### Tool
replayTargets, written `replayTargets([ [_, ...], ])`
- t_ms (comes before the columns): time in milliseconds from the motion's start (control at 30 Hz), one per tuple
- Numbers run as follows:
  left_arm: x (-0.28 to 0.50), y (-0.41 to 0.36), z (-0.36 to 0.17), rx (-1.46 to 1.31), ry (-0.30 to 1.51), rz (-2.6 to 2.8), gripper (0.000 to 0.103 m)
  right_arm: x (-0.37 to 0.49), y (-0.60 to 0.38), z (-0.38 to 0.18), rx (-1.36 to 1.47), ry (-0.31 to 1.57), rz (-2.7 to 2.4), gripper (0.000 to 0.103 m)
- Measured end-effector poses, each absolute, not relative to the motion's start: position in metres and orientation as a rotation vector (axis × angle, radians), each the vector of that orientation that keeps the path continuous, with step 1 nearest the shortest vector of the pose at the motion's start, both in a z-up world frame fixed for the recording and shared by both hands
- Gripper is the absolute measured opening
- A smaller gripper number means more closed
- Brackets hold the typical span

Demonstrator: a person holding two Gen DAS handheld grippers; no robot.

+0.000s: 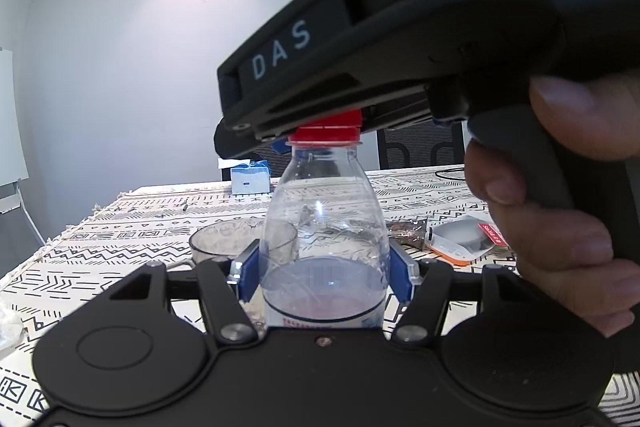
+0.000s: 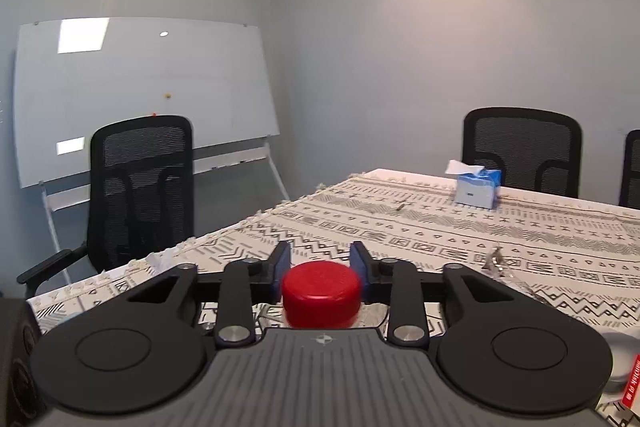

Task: Unscrew bottle cap and pour

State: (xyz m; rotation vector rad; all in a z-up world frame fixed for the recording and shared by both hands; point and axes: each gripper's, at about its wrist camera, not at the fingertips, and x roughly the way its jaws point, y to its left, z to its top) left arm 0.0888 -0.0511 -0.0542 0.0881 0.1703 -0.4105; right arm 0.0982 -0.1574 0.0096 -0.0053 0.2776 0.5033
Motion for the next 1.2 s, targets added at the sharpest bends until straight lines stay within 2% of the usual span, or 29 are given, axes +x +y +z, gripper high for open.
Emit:
replayTargets([
  [733, 0.098, -0.044, -0.057, 0.045, 0.178, -0.455, 0.064, 0.13, -0.203, 0.008, -0.044, 0.163, 0.994, 0.029],
  [933, 0.1, -0.052, -0.059, 0.086, 0.167, -0.448, 0.064, 0.116, -0.18, 0.029, 0.004, 0.27, 0.758, 0.032],
  [1200, 0.093, -0.052, -0.057, 0.092, 0.164, -0.426, 0.065, 0.103, -0.154, 0.031, -0.028, 0.288, 0.537, 0.03],
])
